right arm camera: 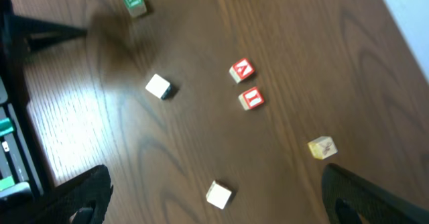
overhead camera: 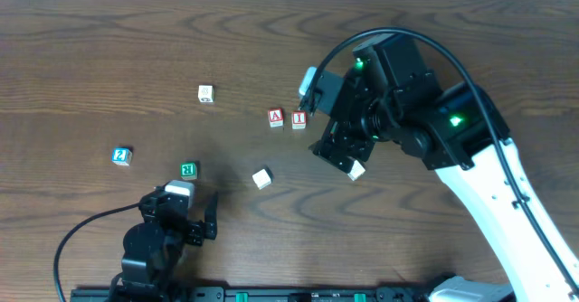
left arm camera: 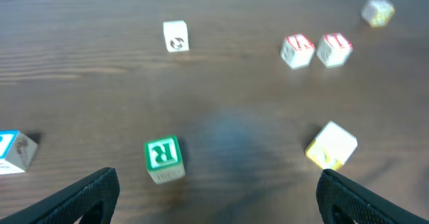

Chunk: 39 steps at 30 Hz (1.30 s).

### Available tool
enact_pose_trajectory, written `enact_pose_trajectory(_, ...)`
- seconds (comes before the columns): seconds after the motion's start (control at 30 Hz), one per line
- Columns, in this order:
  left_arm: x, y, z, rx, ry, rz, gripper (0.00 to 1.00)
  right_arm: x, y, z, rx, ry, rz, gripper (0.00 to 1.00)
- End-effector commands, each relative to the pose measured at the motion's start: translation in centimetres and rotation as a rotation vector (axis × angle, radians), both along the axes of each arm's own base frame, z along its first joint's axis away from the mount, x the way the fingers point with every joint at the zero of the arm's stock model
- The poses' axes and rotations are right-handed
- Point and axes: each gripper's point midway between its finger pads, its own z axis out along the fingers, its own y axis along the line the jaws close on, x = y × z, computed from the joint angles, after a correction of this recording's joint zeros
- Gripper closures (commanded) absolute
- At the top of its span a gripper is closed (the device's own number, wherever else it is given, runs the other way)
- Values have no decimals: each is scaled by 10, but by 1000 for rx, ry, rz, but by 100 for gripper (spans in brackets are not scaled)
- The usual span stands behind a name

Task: Spell out Ai2
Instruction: 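Raise the right gripper and move it away to the right, then reach the left gripper toward the blue '2' block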

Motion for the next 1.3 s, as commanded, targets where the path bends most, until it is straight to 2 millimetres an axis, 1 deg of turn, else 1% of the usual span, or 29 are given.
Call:
enact_pose_trajectory(0.0, 4, 27, 25, -47, -52, 186, 5, 2, 0, 1, 9, -10, 2, 1)
enact_pose_trajectory(0.07, 0, 52, 35, -41, -52, 344, 5, 3, 1, 2, 12, -16, 2, 1)
enact_pose_trajectory(0.13, -6, 70, 41, -5, -28, 443, 4, 3, 1, 2, 13, -18, 2, 1)
enact_pose_trajectory(0.2, -9, 79, 50, 30, -4, 487, 5, 4, 1, 2, 13, -18, 2, 1)
enact_pose_trajectory(0.27, -7, 86, 66, 61, 11, 528, 5, 5, 2, 3, 16, -23, 2, 1)
enact_pose_trajectory(0.33, -4, 95, 78, 103, 39, 581, 5, 6, 2, 4, 15, -30, -1, 1)
enact_pose_trajectory(0.4, -1, 105, 83, 154, 92, 634, 5, 8, -1, 3, 1, -38, -12, 1)
enact_pose_trajectory(0.5, 7, 113, 79, 192, 208, 669, 5, 10, -3, 3, -4, -39, -23, 1)
enact_pose_trajectory(0.63, 28, 105, 68, 106, 359, 588, 5, 10, -5, 2, -5, -32, -37, 1)
enact_pose_trajectory(0.67, 31, 107, 66, 91, 382, 579, 5, 10, -5, 2, -6, -32, -38, 1)
enact_pose_trajectory(0.77, 35, 122, 58, 29, 445, 592, 5, 10, -5, 2, -6, -31, -38, 1)
enact_pose_trajectory(0.87, 36, 132, 42, -89, 509, 562, 5, 10, -5, 2, -5, -33, -38, 1)
enact_pose_trajectory(1.0, 44, 142, 32, -145, 522, 514, 5, 14, -3, 5, 6, -49, -37, 1)
enact_pose_trajectory(1.17, 68, 155, 35, -141, 450, 517, 5, 14, -2, 5, 7, -52, -37, 1)
enact_pose_trajectory(1.27, 74, 158, 37, -139, 428, 514, 4, 14, -3, 5, 6, -49, -37, 1)
